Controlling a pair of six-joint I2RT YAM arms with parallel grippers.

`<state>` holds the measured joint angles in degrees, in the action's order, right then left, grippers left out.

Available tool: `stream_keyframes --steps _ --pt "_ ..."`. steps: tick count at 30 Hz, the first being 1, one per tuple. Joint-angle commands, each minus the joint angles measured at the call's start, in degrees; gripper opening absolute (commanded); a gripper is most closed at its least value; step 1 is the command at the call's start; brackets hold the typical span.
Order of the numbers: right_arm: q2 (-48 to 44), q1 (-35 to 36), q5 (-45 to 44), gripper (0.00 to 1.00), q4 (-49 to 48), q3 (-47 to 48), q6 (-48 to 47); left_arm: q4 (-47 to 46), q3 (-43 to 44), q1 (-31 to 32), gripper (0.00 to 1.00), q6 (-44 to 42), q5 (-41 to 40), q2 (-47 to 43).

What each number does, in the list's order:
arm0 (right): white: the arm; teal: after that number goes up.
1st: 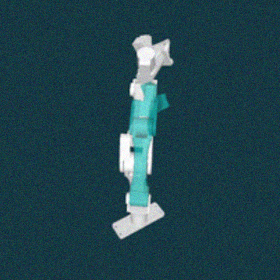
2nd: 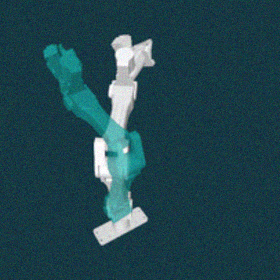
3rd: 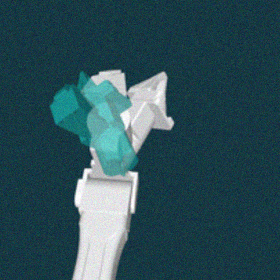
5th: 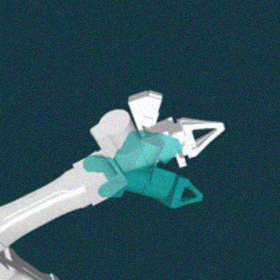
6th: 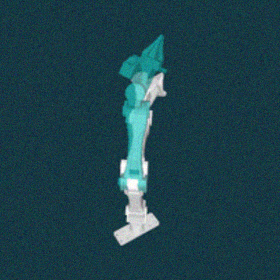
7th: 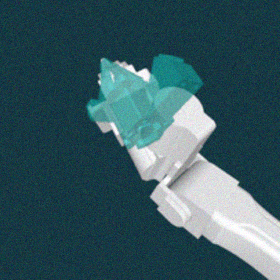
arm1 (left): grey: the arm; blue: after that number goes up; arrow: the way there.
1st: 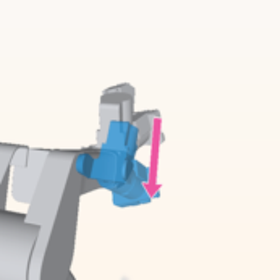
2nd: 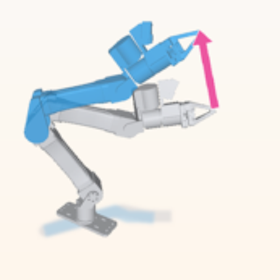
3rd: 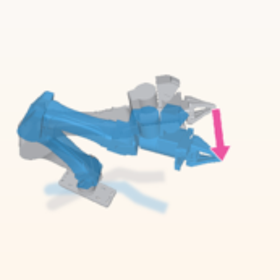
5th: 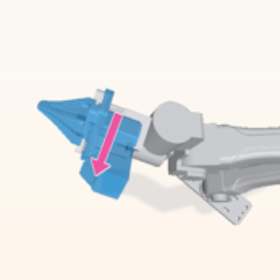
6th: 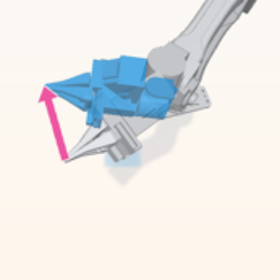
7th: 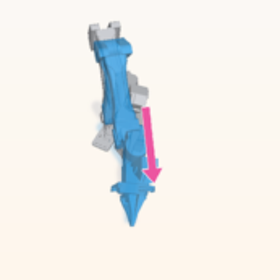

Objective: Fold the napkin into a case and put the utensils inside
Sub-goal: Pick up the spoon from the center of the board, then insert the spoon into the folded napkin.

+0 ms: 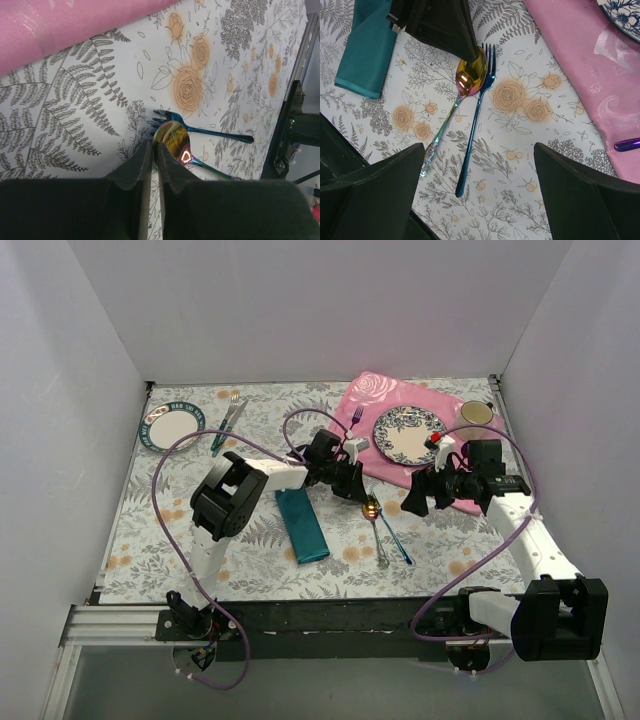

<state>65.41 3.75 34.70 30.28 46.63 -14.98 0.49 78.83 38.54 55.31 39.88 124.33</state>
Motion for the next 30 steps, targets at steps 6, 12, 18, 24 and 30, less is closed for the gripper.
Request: stream_keyframes --steps 6,12,18,24,30 --pt "0.9 -0.2 2.1 0.99 0.8 3.5 -1.5 3.1 -0.2 -0.1 0.0 0.3 2.1 -6.0" --pt "0.8 -0.1 5.5 0.99 -1.5 2.4 -1.5 13.3 -1.8 -6.5 0.0 -2.0 8.2 -15.7" --pt "1.2 3.6 7.7 0.99 -1.1 2.9 -7.5 28.2 1.5 -20.7 0.0 -9.3 11.3 -22.2" --pt "-0.9 17.3 1.3 0.87 -5.3 1.1 -16.5 37.1 4.5 -33.3 0.0 -19.0 9.2 -21.9" --pt "-1.7 33.9 -6.1 0.39 -14.6 -4.8 -22.7 29.5 -0.5 -34.9 0.0 -18.5 6.9 -23.3"
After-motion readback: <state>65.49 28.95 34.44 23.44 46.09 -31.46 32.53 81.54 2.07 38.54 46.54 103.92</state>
